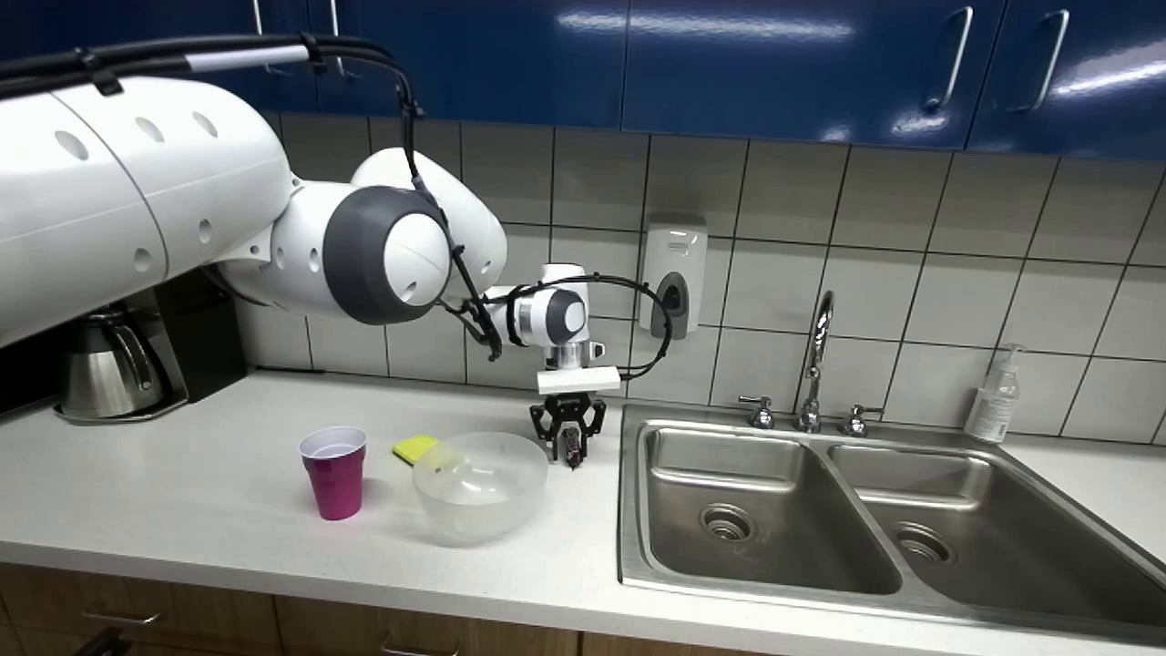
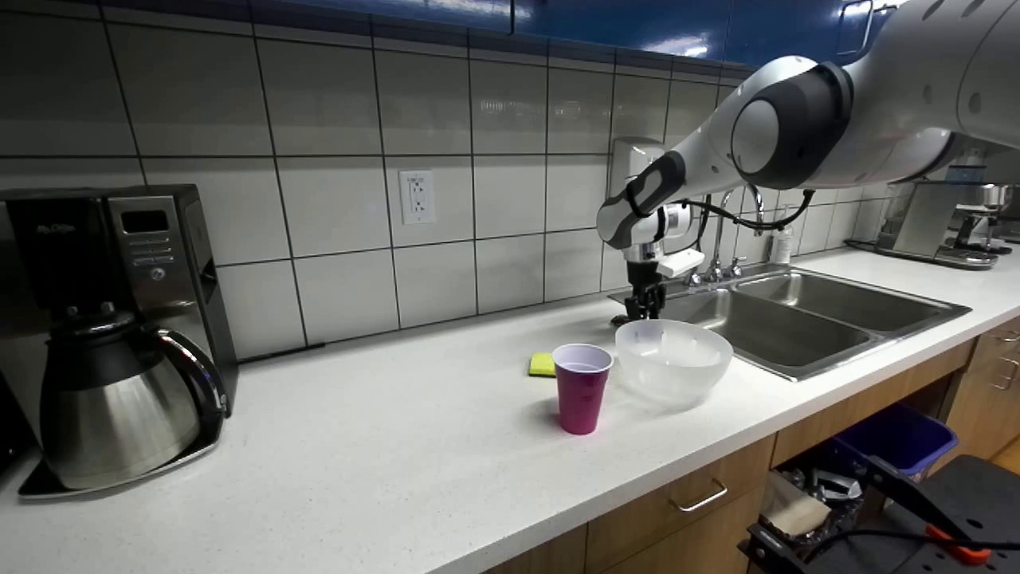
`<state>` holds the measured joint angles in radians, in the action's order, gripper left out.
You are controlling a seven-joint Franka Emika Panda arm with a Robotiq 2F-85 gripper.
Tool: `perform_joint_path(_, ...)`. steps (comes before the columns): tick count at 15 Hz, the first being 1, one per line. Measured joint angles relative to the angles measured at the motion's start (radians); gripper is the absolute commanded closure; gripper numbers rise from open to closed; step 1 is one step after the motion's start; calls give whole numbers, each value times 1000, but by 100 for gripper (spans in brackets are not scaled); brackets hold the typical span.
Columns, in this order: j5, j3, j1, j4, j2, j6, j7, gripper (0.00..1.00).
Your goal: Put the chocolate bar inside the plastic bowl
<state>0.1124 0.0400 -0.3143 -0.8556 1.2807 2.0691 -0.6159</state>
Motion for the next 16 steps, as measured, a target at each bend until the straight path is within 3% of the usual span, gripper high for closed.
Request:
perform_joint_path(2,-16,-9,-6,11,7,-38,-11,90)
perform_joint_path(3,-24,-15,-10,17,9,-55,-20,92)
perform_joint_path(10,-58,-30,-34,66,26,-136,-58,94)
perform_joint_path(16,-58,-30,-36,100,27,-112,-63,94)
